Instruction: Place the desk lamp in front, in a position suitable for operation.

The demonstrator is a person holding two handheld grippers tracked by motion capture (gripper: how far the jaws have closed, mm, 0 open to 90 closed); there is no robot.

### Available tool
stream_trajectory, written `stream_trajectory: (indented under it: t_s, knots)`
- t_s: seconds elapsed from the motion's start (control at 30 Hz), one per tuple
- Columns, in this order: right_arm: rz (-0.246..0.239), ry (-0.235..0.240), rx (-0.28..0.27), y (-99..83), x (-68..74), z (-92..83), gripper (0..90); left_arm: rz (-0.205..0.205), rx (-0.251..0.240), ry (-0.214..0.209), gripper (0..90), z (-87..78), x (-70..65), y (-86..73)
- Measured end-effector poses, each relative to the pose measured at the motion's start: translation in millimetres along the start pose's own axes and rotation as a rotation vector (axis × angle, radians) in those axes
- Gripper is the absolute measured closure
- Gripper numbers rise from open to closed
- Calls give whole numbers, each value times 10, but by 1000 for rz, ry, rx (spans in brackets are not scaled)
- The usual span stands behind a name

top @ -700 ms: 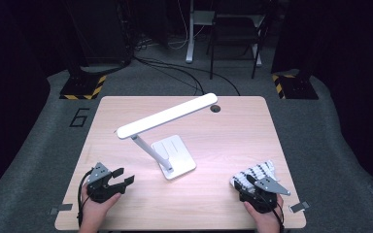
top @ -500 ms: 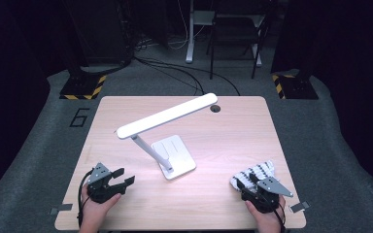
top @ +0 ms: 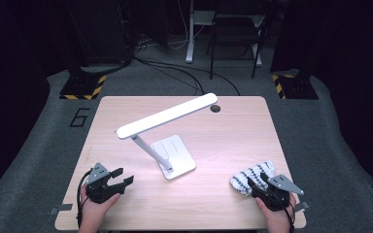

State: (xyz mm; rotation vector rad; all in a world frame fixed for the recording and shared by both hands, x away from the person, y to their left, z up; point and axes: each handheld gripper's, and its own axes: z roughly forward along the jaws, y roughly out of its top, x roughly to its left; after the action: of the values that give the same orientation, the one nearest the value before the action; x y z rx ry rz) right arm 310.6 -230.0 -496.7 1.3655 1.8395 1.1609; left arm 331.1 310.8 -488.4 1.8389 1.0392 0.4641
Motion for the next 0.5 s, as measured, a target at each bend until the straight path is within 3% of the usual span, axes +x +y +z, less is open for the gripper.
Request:
stream_trajectory:
  t_s: [0.2,0.3,0.4,0.5]
  knots:
    - [24,-28,21,-15,-111,3,420,-6,-7,5,412,-3,-2,-5]
    - [21,-16,52,-30,-115,51,390,-12,-7,3,412,-2,0,-10]
    - [4,-10,60,-49,-106,93,374,-4,-2,4,412,-8,4,-6]
    - [-25,-6,113,-65,-65,168,344,-8,4,0,412,-22,4,-6]
